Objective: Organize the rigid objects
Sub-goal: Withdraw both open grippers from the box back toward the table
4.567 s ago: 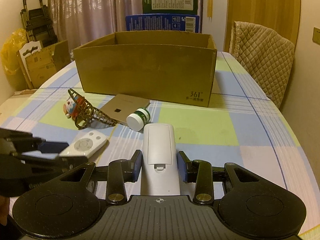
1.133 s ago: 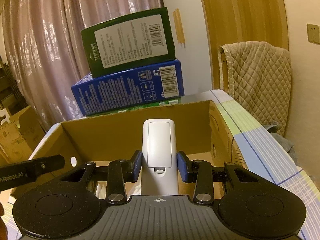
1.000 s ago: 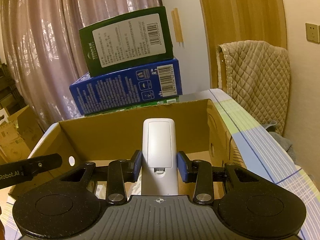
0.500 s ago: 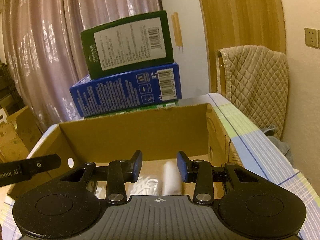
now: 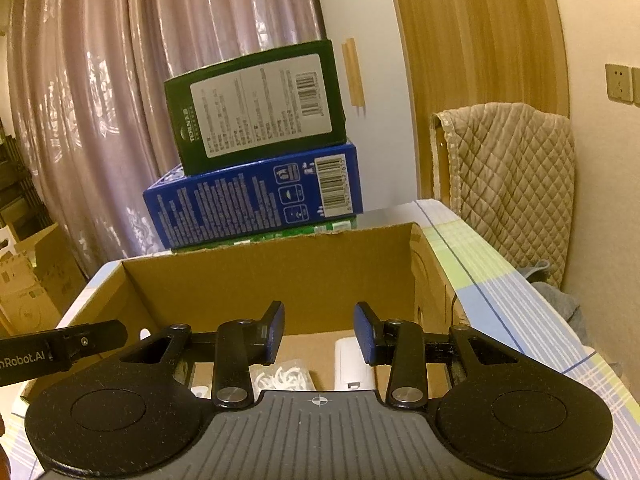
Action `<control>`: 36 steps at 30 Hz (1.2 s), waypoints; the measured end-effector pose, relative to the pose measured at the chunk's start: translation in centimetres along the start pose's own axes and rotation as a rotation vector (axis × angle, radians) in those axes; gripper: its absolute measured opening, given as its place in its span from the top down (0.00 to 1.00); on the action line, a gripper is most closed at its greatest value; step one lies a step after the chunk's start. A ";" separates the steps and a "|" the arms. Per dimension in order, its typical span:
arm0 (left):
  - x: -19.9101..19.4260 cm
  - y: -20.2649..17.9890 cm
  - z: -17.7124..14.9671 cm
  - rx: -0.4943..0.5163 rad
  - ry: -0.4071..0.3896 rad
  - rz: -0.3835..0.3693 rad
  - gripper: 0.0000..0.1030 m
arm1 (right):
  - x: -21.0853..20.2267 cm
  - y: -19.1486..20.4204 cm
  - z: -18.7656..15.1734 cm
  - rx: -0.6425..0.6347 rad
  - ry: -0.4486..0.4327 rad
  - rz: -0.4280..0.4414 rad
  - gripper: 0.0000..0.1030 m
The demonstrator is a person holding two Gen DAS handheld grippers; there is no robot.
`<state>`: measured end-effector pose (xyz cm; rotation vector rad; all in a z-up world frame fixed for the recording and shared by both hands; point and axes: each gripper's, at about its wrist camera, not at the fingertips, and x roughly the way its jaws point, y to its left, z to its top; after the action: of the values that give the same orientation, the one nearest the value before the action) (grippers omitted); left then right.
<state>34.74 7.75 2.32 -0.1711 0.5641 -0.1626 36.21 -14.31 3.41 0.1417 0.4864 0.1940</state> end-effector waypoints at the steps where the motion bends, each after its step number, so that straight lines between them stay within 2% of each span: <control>1: -0.1 0.0 0.1 0.000 -0.003 0.001 0.65 | -0.2 0.1 0.0 -0.001 -0.009 0.000 0.66; 8: -2.3 0.3 0.5 -0.011 -0.045 0.013 0.65 | -2.9 0.9 0.6 -0.019 -0.086 0.014 0.66; 12: -4.4 0.5 0.3 -0.008 -0.069 0.029 0.65 | -5.1 1.3 0.4 -0.032 -0.102 0.035 0.66; 21: -10.9 2.5 -3.8 -0.028 -0.071 0.107 0.65 | -10.5 0.5 -1.2 -0.058 -0.111 0.041 0.66; 27: -14.2 3.6 -8.0 -0.053 -0.009 0.157 0.65 | -13.7 -1.0 -3.0 -0.073 -0.074 0.034 0.66; 30: -15.0 3.6 -9.4 -0.044 0.022 0.165 0.60 | -15.0 -1.5 -4.3 -0.079 -0.043 0.036 0.64; 36: -15.9 3.6 -12.2 0.019 0.069 0.188 0.58 | -16.9 -2.2 -8.3 -0.090 0.047 0.055 0.48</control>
<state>15.20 13.02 -0.37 -0.0933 0.6440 0.0091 17.95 -19.41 3.31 0.0631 0.5202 0.2728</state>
